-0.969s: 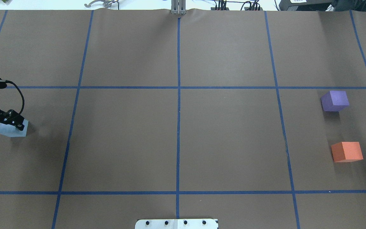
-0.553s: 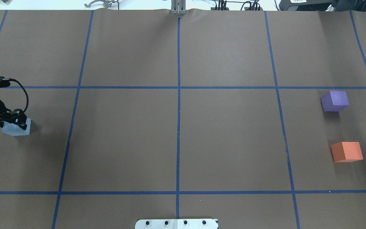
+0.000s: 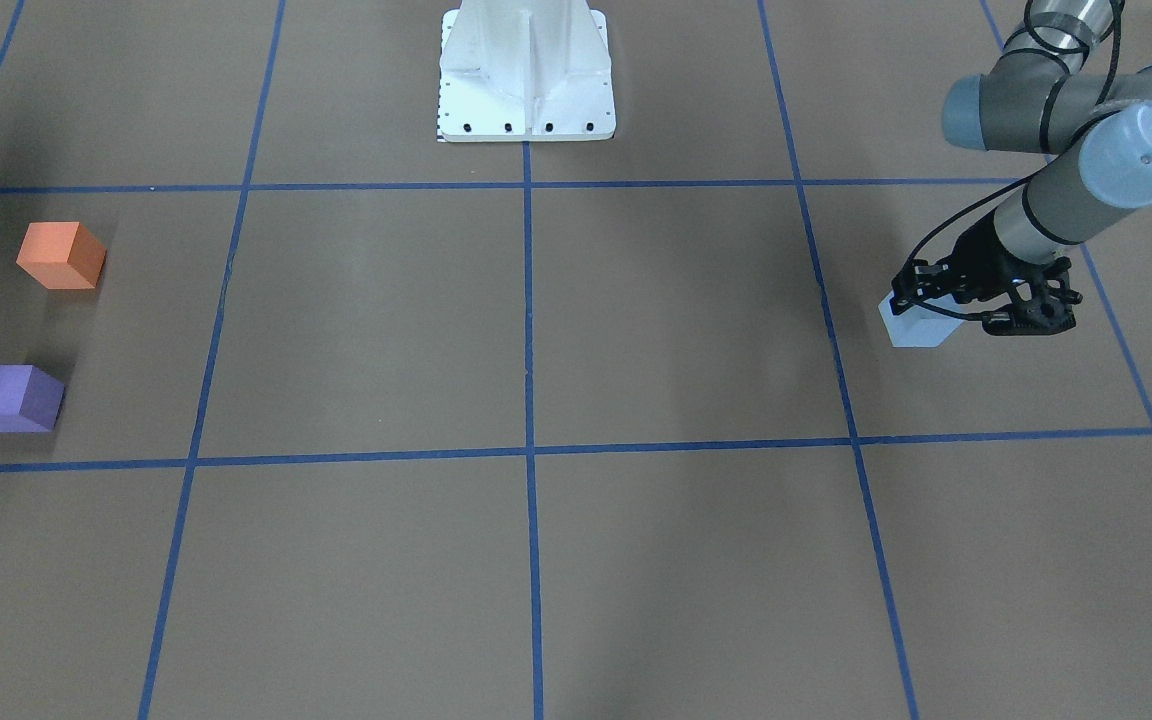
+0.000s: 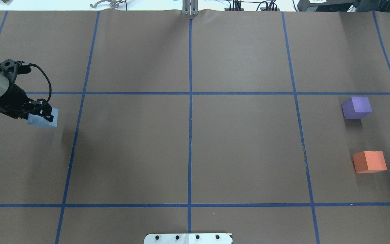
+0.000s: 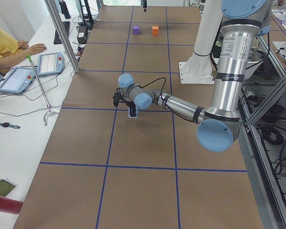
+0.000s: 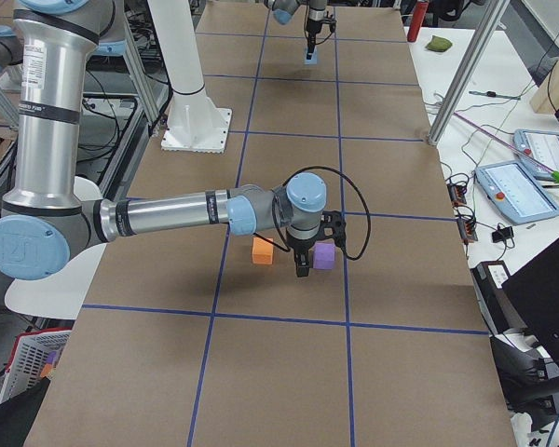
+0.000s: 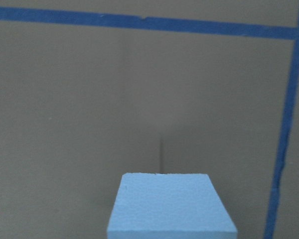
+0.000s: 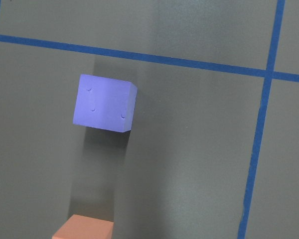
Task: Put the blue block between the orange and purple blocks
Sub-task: 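Carry the light blue cube with the left gripper toward the table center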
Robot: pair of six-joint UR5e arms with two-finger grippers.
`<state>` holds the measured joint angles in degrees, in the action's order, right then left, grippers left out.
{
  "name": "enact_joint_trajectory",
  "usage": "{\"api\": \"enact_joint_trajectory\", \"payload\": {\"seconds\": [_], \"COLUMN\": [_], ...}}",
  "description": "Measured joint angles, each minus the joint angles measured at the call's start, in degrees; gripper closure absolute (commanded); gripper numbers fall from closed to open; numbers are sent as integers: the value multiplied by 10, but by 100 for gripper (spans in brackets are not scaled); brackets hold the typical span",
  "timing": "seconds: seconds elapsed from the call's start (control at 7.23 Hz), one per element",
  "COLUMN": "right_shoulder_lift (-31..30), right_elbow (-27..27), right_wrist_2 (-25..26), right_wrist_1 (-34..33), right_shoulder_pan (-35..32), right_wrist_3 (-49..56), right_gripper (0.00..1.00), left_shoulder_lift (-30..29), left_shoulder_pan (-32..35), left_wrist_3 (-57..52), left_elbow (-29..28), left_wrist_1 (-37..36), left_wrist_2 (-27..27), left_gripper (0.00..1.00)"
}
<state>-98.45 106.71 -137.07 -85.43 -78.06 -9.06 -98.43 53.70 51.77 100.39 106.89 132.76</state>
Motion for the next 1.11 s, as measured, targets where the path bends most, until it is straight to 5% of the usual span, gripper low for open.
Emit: {"api": "enact_joint_trajectory", "payload": {"seconds": [0.42, 0.69, 1.11], "right_shoulder_lift": [3, 6, 6], "right_elbow": [1, 2, 3], "right_wrist_2": [0, 0, 0], "right_wrist_1": [1, 1, 1], "right_shoulder_pan": [7, 12, 16], "right_wrist_3": [-1, -1, -1], "right_gripper": [0, 0, 0], "left_shoulder_lift": [-121, -217, -391], "left_shoulder_pan": [-98, -169, -254], "left_wrist_3": [175, 223, 256], "left_elbow": [16, 6, -123], "left_wrist_1": [-22, -80, -128], "left_wrist_2": [-17, -86, -179], "left_gripper": [100, 100, 100]}}
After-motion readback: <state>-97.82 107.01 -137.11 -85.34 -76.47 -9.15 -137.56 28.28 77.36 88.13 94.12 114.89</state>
